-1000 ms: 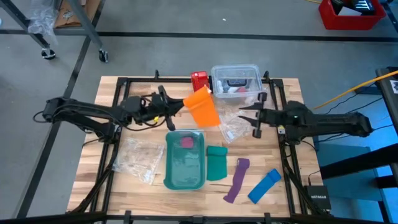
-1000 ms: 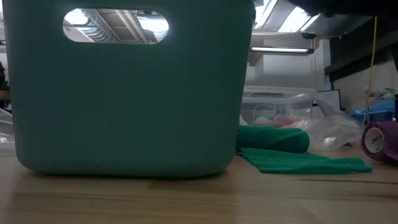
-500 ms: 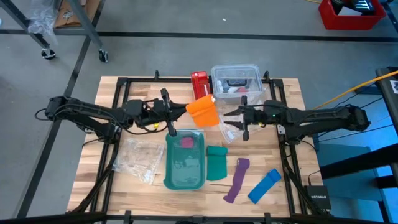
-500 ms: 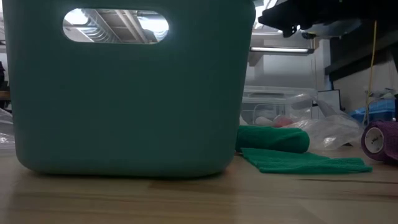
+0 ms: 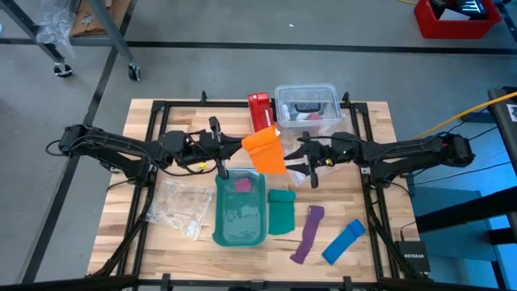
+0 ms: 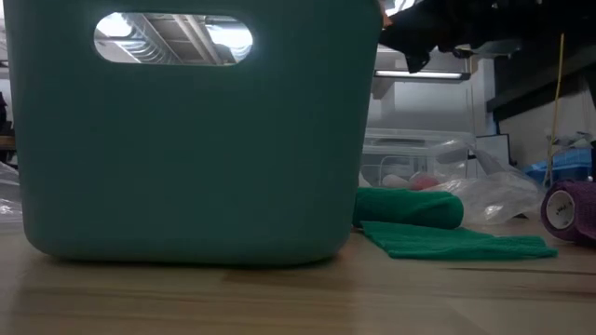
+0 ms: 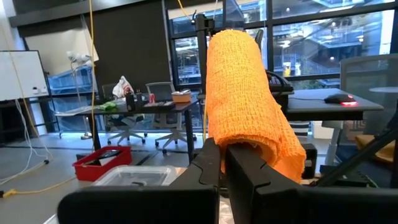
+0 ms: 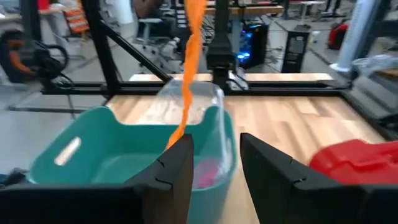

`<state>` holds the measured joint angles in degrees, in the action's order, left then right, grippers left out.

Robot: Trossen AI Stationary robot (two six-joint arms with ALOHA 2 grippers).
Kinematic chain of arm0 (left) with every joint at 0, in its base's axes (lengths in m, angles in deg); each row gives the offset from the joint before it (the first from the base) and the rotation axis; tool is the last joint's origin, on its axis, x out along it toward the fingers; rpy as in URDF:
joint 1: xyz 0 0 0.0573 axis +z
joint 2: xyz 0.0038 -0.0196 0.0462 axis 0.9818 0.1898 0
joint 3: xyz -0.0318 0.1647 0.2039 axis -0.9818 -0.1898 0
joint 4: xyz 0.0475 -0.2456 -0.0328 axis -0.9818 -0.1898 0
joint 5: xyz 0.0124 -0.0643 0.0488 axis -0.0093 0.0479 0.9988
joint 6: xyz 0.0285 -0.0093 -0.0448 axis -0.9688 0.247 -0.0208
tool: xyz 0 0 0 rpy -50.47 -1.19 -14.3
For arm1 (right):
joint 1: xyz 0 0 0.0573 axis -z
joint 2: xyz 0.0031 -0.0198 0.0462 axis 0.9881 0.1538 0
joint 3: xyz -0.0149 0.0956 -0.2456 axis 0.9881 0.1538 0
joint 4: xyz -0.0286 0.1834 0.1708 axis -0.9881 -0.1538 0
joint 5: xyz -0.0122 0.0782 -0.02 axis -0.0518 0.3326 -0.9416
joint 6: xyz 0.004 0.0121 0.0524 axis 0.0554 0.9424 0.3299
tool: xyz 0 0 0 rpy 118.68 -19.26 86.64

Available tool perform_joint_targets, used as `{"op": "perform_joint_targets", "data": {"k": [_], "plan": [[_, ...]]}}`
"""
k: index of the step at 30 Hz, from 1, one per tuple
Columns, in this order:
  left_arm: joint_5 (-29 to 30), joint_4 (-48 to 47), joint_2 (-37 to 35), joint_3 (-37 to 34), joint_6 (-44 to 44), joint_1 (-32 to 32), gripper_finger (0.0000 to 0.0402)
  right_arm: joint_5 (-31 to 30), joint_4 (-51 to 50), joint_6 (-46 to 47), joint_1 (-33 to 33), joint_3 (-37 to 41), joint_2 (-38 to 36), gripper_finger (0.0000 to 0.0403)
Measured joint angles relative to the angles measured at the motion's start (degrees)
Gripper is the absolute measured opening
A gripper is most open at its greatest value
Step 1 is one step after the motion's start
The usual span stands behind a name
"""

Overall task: Roll bandage
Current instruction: Roll the orange bandage

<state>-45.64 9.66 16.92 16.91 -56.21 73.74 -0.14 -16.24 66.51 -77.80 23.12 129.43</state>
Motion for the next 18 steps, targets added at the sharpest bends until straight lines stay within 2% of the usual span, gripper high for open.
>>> {"op": "perform_joint_targets", "data": {"k": [5,11,18], "plan": [[0.0,-0.1,0.0,0.0,-0.5,0.0,0.0,2.6,0.3,2.7,0.0,0.0,0.8,0.0136],[0.0,-0.3,0.0,0.0,-1.6,0.0,0.0,9.6,-1.0,3.6,0.0,0.0,0.7,0.0136],[0.0,-1.9,0.0,0.0,-0.9,0.0,0.0,10.3,-0.9,3.6,0.0,0.0,0.7,0.0136]]}}
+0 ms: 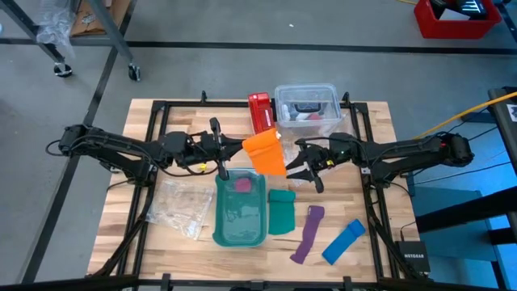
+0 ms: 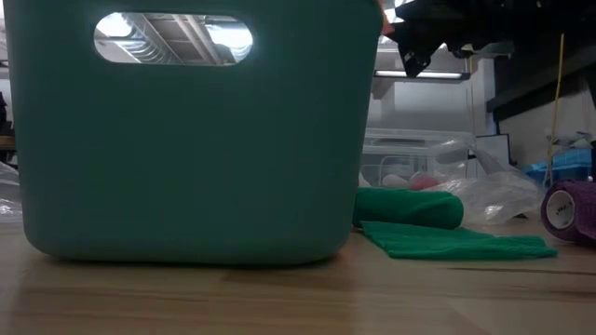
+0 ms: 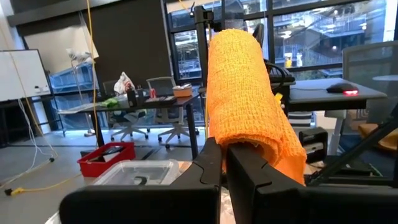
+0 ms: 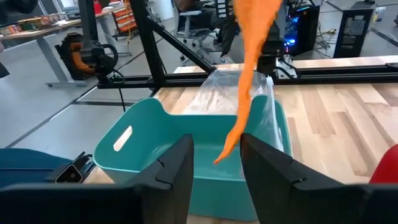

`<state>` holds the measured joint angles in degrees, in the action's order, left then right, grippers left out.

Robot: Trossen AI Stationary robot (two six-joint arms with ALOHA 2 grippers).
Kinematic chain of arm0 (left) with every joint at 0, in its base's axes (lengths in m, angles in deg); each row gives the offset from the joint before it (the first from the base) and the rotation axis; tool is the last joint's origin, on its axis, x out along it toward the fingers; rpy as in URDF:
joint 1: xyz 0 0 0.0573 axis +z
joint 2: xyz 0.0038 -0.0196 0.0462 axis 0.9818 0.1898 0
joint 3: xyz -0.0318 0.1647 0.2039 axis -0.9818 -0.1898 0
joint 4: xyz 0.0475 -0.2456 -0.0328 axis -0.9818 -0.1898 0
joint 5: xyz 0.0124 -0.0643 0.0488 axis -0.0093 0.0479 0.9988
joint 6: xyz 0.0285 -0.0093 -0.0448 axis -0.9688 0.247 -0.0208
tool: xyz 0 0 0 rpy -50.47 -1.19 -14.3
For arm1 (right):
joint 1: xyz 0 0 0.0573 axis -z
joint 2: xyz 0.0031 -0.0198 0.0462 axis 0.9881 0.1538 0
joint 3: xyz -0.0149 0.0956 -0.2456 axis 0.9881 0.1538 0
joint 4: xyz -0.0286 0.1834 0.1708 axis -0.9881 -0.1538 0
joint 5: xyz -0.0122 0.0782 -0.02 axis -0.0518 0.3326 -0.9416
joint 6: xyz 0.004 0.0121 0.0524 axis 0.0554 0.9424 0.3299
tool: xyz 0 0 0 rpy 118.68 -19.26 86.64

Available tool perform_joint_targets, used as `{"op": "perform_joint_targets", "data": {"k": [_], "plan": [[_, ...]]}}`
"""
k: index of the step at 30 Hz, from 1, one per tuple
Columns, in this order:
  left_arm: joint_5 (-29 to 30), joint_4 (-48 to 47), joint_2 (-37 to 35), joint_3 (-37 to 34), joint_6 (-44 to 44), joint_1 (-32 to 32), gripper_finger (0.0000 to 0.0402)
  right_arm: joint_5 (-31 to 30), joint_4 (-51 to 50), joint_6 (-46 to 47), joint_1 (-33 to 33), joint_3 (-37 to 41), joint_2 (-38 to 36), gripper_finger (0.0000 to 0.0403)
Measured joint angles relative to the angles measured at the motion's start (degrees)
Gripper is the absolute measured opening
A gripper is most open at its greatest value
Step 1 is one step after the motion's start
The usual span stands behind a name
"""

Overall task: Roll bandage
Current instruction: Roll the orange bandage

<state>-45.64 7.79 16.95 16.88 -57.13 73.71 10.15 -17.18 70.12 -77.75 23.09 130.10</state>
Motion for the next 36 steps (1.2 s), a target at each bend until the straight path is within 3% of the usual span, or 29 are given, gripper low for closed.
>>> {"op": "perform_joint_targets", "data": {"k": [24,29,36], "plan": [[0.0,0.7,0.0,0.0,0.2,0.0,0.0,-7.5,0.9,4.0,0.0,0.0,1.4,0.013],[0.0,0.7,0.0,0.0,0.2,0.0,0.0,-6.5,4.5,5.7,0.0,0.0,5.0,0.0093],[0.0,0.5,0.0,0.0,0.2,0.0,0.0,-6.0,7.1,6.2,0.0,0.0,6.8,0.0011]]}}
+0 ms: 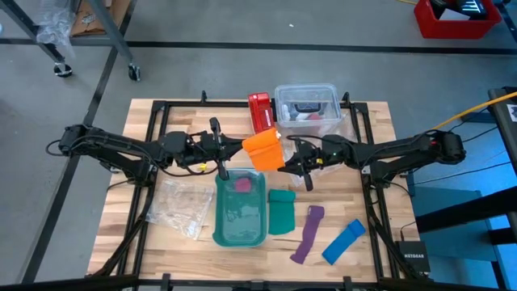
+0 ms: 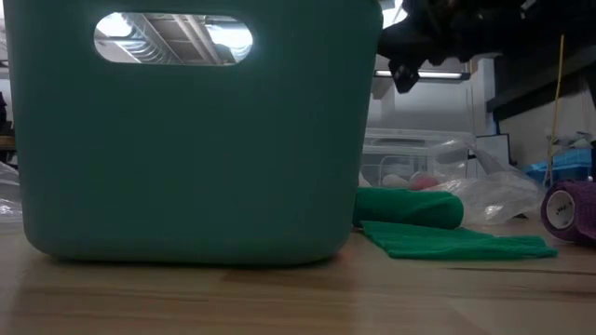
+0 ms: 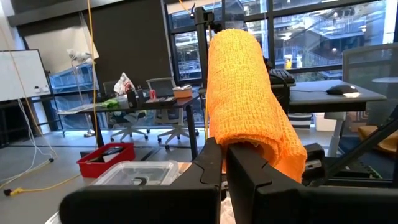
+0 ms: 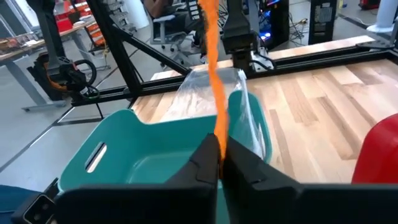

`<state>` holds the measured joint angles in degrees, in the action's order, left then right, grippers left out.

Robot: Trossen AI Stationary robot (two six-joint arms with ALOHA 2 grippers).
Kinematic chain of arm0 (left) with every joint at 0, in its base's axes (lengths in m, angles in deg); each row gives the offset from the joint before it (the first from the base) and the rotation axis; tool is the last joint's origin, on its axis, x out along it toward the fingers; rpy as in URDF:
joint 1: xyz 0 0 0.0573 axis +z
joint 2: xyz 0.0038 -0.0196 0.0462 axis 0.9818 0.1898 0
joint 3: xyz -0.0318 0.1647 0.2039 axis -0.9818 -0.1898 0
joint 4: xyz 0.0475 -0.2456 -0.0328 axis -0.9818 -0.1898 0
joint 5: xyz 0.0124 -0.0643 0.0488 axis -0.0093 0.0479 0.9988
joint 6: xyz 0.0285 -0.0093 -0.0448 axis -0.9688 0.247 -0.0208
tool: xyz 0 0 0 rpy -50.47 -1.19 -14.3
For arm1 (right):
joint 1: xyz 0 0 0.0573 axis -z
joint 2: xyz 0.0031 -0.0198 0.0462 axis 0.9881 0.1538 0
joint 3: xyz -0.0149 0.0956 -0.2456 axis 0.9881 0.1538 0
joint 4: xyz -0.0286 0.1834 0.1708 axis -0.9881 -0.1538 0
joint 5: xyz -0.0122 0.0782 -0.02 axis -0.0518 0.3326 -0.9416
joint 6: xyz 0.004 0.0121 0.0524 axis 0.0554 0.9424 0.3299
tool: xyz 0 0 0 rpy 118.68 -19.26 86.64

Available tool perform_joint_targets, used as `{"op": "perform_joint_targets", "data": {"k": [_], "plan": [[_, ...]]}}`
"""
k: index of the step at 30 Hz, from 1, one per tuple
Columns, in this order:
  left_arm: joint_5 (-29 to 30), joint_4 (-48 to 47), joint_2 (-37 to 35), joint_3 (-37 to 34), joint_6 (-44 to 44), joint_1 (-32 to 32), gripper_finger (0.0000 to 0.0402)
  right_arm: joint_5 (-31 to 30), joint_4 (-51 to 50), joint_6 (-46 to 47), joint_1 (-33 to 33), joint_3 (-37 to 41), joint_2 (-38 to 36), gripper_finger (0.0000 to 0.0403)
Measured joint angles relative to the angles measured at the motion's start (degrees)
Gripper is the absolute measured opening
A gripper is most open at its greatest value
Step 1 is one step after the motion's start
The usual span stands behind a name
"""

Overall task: Roll bandage
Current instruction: Roll the orange bandage

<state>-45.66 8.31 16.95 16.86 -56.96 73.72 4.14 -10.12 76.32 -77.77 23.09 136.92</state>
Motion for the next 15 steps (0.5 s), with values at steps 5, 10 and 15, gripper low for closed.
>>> {"op": "perform_joint_targets", "data": {"k": [5,10,15], "plan": [[0.0,-0.5,0.0,0.0,-0.5,0.0,0.0,3.0,1.9,3.8,0.0,0.0,-0.4,0.0009],[0.0,-0.5,0.0,0.0,-2.0,0.0,0.0,9.7,7.0,13.3,-0.8,0.0,-0.4,0.0006],[0.0,-2.8,0.0,0.0,-0.5,0.6,0.0,10.6,13.7,19.0,-4.2,-1.0,-0.4,0.0004]]}}
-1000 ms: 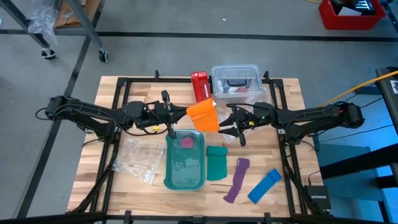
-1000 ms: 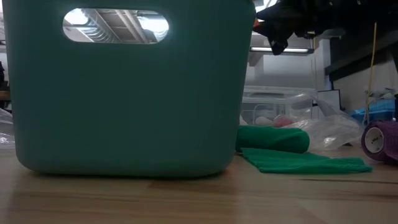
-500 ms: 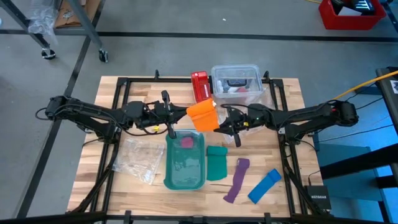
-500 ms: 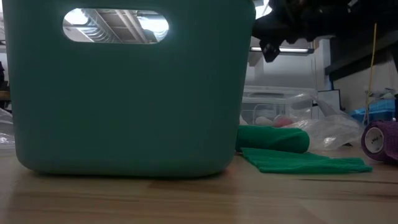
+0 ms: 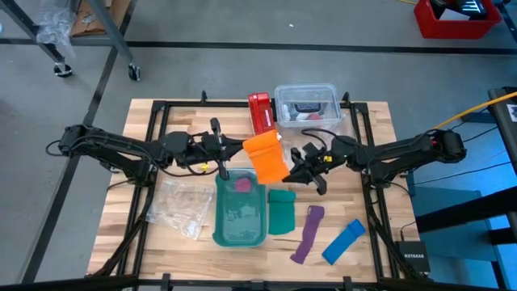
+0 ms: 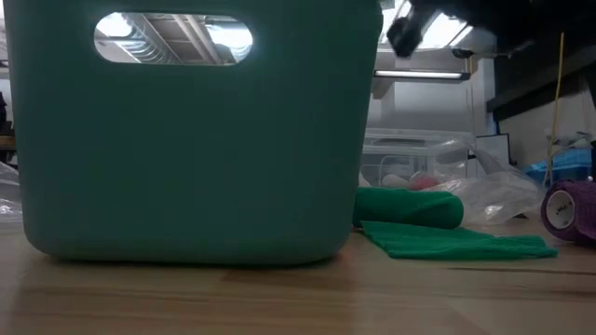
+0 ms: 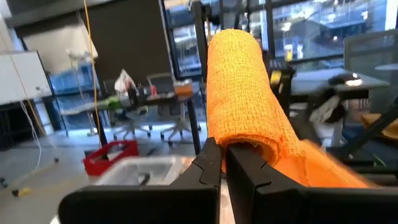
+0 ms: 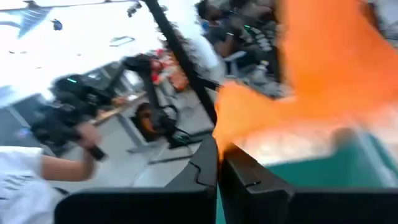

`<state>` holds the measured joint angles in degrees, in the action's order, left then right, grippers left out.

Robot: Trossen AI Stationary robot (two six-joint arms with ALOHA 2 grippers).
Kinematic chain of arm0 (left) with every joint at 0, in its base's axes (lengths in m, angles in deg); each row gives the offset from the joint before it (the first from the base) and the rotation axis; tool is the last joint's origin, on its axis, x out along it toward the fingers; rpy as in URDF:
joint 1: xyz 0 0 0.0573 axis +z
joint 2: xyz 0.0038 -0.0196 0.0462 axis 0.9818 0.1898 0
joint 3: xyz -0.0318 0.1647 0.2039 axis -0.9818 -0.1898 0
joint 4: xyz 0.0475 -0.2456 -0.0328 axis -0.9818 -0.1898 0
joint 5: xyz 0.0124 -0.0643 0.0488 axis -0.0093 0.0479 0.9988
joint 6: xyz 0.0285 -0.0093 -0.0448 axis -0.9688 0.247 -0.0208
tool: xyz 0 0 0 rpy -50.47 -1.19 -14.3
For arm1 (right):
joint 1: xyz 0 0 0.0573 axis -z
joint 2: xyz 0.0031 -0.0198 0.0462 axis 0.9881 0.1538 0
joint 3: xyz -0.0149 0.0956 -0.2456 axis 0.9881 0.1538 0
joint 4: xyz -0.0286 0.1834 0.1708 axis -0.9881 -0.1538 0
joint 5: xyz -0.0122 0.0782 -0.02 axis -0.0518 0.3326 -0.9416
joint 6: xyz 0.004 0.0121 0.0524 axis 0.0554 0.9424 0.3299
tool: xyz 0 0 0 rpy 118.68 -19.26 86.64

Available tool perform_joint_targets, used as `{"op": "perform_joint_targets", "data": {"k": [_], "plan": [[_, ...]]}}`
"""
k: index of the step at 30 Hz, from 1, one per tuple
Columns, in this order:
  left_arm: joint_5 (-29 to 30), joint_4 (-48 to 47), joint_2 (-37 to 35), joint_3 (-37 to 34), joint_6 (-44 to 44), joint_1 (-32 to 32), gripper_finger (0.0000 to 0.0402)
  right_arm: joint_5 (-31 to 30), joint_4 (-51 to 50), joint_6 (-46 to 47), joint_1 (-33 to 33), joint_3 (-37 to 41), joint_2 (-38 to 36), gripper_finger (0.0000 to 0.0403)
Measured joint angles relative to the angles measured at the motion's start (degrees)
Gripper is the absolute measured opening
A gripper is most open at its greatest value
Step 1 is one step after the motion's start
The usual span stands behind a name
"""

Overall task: Roll bandage
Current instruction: Roll the orange bandage

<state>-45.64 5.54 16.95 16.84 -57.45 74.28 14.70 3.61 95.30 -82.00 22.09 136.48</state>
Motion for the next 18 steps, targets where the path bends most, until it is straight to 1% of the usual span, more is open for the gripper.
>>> {"op": "perform_joint_targets", "data": {"k": [4,6,10,15,18], "plan": [[0.2,-3.7,0.6,0.0,4.7,0.9,0.0,-0.9,-0.3,-0.4,-3.1,-3.8,0.0,0.0003],[0.2,-5.2,1.6,0.0,6.4,1.2,0.0,-1.3,-1.0,-2.1,-3.9,-6.5,0.0,0.0002],[0.1,-5.5,4.9,0.0,8.9,1.1,0.0,-2.5,-7.0,-7.0,-4.1,-12.8,0.2,0.0002],[-2.5,-4.7,9.4,0.0,12.8,-0.1,0.0,-10.1,-19.9,-14.7,-4.0,-21.0,1.5,0.0001],[-4.5,-4.6,11.4,0.0,14.8,-1.6,0.0,-14.5,-28.0,-19.9,-4.0,-24.7,2.2,0.0001]]}}
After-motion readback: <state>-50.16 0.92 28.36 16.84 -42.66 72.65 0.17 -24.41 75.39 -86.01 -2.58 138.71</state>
